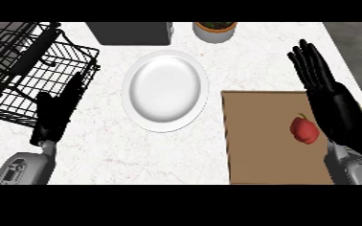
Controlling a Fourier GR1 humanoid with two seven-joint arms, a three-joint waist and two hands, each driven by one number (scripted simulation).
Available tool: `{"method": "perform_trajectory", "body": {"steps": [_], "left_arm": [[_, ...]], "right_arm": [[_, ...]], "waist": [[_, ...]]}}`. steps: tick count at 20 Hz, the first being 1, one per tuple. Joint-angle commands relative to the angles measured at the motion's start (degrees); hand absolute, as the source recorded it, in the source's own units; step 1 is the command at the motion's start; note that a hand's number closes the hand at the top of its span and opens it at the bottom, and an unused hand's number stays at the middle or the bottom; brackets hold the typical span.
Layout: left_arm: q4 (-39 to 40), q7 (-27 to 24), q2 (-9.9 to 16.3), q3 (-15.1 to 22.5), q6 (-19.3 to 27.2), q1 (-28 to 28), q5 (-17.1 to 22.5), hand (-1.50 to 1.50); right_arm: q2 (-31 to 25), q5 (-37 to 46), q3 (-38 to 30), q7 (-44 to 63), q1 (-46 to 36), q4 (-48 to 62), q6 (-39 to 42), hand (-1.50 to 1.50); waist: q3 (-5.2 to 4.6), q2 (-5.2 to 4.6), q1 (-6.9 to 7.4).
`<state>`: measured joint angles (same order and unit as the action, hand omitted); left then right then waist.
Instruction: Pick the bell pepper from the tray and place it in the plate
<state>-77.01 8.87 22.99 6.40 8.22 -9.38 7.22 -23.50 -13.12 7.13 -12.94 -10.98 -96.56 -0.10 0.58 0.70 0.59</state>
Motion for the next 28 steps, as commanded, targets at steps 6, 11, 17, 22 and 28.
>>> {"method": "perform_trajectory", "body": {"steps": [6,11,17,22,28], "left_arm": [[-3.9,-1.8,-1.9,-2.3,1.2,-1.1,0.8,0.0],[-2.2,-1.2,-4.4,-2.4,1.1,-0.5,2.7,0.0],[-5.7,-1.6,-4.3,-2.3,-0.8,2.9,2.0,0.0],[-2.6,-2.6,-5.8,-2.4,-1.3,2.0,1.3,0.0],[-1.5,-2.0,-6.2,-3.1,-2.4,0.1,0.0,0.0]], "right_arm": [[-12.3,-5.0,-14.3,6.5,4.2,14.2,5.9,1.5],[-8.0,8.6,-19.4,-6.8,10.5,15.9,-12.9,-1.5],[-12.1,15.3,-15.9,-16.1,19.4,19.5,-4.7,-1.5],[-13.5,22.8,-11.8,-6.7,22.6,12.2,-6.5,-1.5],[-14.7,28.5,-9.5,5.8,17.5,7.9,-3.3,-1.5]], "waist": [[-0.53,-0.97,-0.48],[-0.39,-0.85,-2.32],[-0.58,-0.61,-0.68],[-0.65,-0.61,-0.96],[-0.62,-0.7,-0.56]]}}
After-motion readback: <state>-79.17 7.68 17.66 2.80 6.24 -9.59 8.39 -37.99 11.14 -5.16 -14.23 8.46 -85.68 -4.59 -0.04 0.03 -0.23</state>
